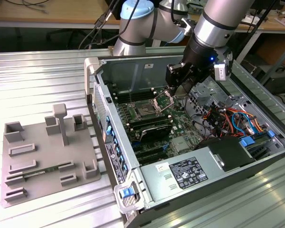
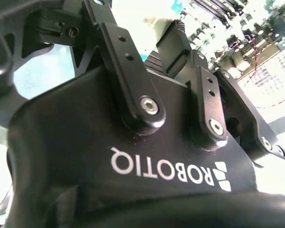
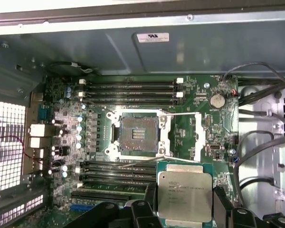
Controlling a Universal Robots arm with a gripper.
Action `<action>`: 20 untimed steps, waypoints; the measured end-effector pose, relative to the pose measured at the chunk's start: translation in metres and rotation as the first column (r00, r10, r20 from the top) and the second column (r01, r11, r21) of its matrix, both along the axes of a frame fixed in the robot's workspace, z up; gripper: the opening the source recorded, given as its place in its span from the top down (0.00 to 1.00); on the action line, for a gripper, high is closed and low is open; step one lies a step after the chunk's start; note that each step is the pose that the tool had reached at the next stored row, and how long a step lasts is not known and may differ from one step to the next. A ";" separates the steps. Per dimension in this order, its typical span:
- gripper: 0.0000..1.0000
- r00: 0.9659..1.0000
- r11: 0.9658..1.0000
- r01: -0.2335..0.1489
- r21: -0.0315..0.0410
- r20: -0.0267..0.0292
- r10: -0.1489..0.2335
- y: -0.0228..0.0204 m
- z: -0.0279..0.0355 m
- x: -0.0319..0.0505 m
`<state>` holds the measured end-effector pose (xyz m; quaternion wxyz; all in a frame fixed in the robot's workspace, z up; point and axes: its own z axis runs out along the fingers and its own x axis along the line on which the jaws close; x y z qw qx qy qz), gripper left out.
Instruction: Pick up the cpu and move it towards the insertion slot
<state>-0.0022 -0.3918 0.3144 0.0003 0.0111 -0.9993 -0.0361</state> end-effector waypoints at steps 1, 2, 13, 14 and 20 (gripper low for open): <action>0.45 1.000 1.000 0.000 0.000 0.000 0.000 0.0021 -0.0002 0.0000; 0.45 1.000 1.000 0.000 0.000 0.000 0.000 0.0046 -0.0004 0.0000; 0.45 1.000 1.000 0.000 0.000 0.000 0.000 0.0161 -0.0034 -0.0009; 0.45 1.000 1.000 0.000 0.000 0.000 0.000 0.0168 -0.0037 -0.0010; 0.45 1.000 1.000 0.000 0.000 0.000 0.000 0.0212 -0.0056 -0.0017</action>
